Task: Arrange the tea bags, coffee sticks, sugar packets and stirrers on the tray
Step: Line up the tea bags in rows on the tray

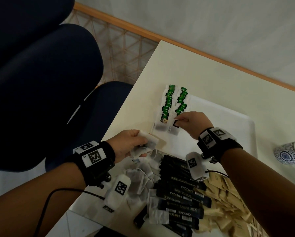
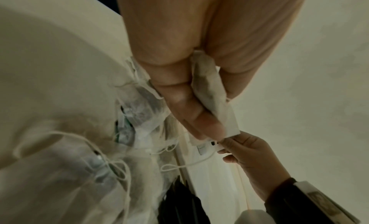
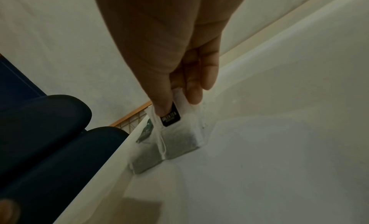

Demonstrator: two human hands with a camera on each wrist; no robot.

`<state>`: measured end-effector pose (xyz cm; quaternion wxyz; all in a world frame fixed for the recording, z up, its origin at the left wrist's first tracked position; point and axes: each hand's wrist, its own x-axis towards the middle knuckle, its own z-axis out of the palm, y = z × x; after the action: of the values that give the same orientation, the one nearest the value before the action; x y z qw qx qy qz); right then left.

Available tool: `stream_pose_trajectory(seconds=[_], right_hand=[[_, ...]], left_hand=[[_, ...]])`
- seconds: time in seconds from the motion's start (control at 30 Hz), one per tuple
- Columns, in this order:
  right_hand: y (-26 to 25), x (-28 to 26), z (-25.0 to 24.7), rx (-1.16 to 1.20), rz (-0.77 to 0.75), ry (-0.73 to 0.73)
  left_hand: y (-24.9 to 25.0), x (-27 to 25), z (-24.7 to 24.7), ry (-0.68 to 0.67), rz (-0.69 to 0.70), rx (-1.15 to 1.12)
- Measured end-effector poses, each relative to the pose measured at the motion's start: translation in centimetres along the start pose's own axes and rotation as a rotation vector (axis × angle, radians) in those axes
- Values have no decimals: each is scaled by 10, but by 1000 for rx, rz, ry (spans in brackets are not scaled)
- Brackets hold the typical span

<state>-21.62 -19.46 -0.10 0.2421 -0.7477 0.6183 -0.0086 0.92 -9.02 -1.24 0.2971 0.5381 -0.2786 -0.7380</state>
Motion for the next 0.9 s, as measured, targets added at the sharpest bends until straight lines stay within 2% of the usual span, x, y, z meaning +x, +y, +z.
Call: stream_pose_trajectory(seconds=[0.17, 0.33, 0.43, 0.57, 0.63, 0.73, 0.83, 0.9], right_hand=[[3, -2, 0, 30, -12, 15], [-15, -22, -7, 167, -116, 167], [-36, -39, -9, 235, -103, 45], [-44, -46, 1, 144, -9, -185], [-43, -46, 4, 239, 15, -187], [-43, -52, 2, 468, 13, -111], [-41, -59, -1, 656, -62, -94], [-39, -65, -4, 691, -158, -124]], left_hand=[[0, 0, 3, 4, 7, 1], [3, 1, 10, 23, 39, -59], [3, 4, 12, 32, 57, -91], [4, 5, 18, 10, 77, -80], [4, 6, 22, 21, 80, -54], [3, 6, 25, 34, 50, 5], [2, 6, 26, 80, -6, 27], [1, 5, 26, 111, -29, 37]])
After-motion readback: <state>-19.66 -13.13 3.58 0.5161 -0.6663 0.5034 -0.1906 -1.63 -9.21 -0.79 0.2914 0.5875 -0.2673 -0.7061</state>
